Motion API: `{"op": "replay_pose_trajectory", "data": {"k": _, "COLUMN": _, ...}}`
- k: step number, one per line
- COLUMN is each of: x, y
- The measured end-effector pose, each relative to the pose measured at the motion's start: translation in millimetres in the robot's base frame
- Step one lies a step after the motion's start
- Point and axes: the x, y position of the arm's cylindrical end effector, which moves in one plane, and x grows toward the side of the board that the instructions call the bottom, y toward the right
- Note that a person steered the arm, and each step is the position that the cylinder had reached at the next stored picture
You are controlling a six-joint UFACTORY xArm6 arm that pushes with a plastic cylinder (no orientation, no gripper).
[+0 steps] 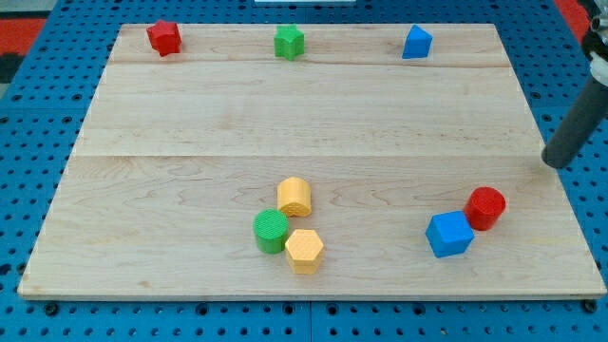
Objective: Move the cube right beside the heart
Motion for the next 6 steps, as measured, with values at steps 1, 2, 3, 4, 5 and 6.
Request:
{"op": "replay_pose_trajectory", "data": {"k": 1, "x": 44.7, "y": 6.2}}
{"op": "replay_pose_trajectory", "data": {"k": 2, "x": 81.6, "y": -39.3}}
{"op": "replay_pose_trajectory", "data": {"k": 3, "x": 83.9, "y": -58.3}}
{"op": "replay_pose_trajectory", "data": {"k": 4, "x": 97.0, "y": -82.5}}
{"op": "replay_pose_trajectory", "data": {"k": 5, "x": 103.7, "y": -102.6}}
{"op": "replay_pose_trajectory", "data": {"k": 6, "x": 84.8, "y": -162.3}}
